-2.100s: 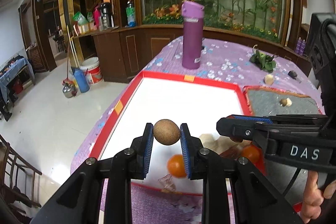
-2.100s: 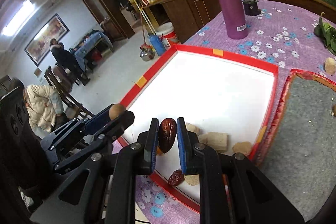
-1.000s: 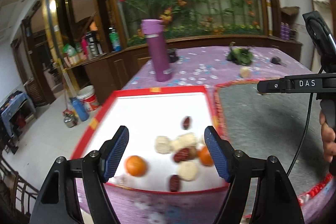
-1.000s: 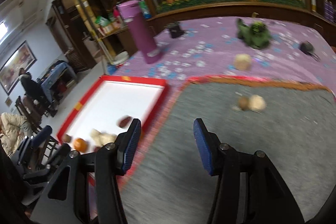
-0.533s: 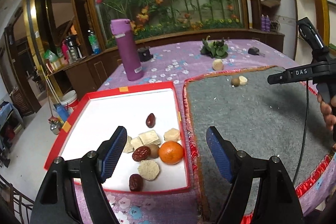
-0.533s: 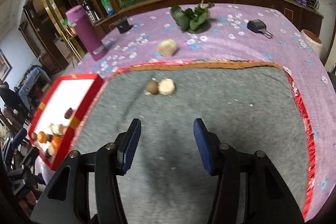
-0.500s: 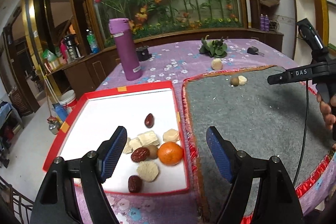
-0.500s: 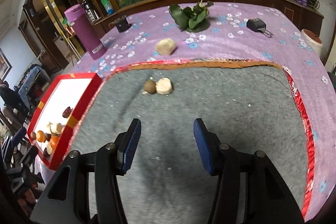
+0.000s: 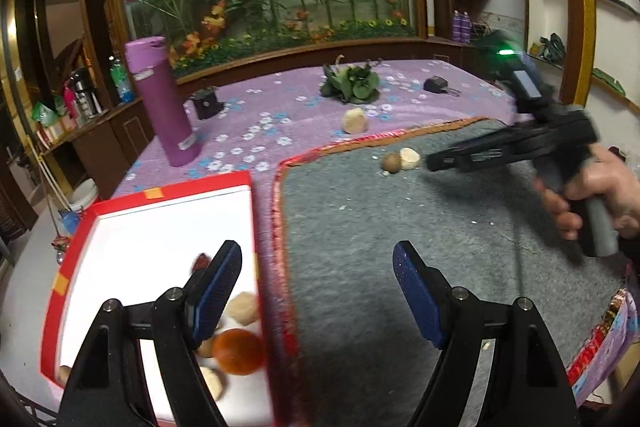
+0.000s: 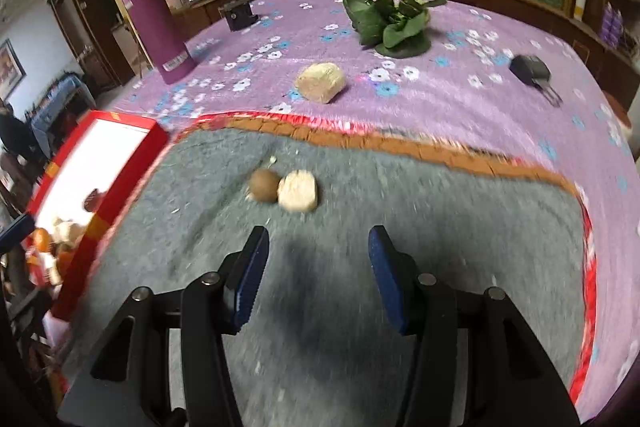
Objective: Organize fruits
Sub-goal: 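Grasp a brown round fruit with the left gripper while the right gripper grasps a beige round lump, then carry the brown fruit and beige lump into the white tray and open both grippers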
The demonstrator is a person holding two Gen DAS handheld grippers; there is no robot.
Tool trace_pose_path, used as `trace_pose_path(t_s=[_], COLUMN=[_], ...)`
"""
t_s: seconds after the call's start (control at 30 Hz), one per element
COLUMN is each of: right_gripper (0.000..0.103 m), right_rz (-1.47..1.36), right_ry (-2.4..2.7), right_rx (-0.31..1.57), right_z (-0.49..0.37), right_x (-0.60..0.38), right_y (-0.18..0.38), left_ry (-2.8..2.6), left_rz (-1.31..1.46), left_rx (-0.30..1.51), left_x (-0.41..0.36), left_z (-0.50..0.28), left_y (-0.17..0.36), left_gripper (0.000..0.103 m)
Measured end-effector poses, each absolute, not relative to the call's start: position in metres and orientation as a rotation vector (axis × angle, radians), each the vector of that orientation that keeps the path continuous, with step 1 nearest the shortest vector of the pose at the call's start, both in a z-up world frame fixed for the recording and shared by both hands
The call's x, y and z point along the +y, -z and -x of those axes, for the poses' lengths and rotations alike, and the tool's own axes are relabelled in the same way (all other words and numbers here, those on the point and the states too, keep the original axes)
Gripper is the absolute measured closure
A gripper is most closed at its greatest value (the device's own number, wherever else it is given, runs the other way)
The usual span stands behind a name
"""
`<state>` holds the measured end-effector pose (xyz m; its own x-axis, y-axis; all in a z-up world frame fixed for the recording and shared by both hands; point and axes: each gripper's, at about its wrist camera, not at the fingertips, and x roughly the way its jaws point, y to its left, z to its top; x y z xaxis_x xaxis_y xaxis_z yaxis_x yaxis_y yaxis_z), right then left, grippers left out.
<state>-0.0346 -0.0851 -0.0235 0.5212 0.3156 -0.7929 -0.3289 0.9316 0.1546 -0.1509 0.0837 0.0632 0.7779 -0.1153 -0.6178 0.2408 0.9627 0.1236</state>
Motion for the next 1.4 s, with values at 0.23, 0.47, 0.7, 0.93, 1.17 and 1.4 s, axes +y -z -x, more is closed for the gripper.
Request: trace_pose_path(t_s=[0.23, 0.47, 0.7, 0.93, 1.17, 1.4], right_gripper=[0.048, 0.076, 0.076, 0.076, 0.076, 0.075], right_rz=[0.115, 0.142, -0.264, -0.571, -0.646, -0.681], right_ry=[-0.352, -0.333, -0.464, -0.433, -0.452, -0.469], right_rx=[0.929, 0.921, 0.977, 0.983, 0.988, 0.985], right_z=[0.005, 0.006, -0.003, -0.017, -0.023, -0.025], right_x=[-0.054, -0.059, -0.125, -0.183, -0.188, -0.190], right_y=[0.036, 0.034, 0.023, 0.030, 0.033, 0.032], left_ry=[0.186, 0.179, 0.188, 0.178, 0.187, 0.243], left_rz=[-0.216, -0.233, -0.280, -0.301, -0.325, -0.291], left_rx=[0.680, 0.693, 0.729, 0.782, 0.849, 0.866], left_x=[0.079, 0.066, 0.029, -0.012, -0.031, -0.034], left_z=[0.142, 0.134, 0.094, 0.029, -0.001, -0.007], left_y=[-0.063, -0.067, -0.060, -0.038, -0.018, -0.017], left_gripper=[0.025, 0.025, 0.025, 0.026, 0.058, 0.079])
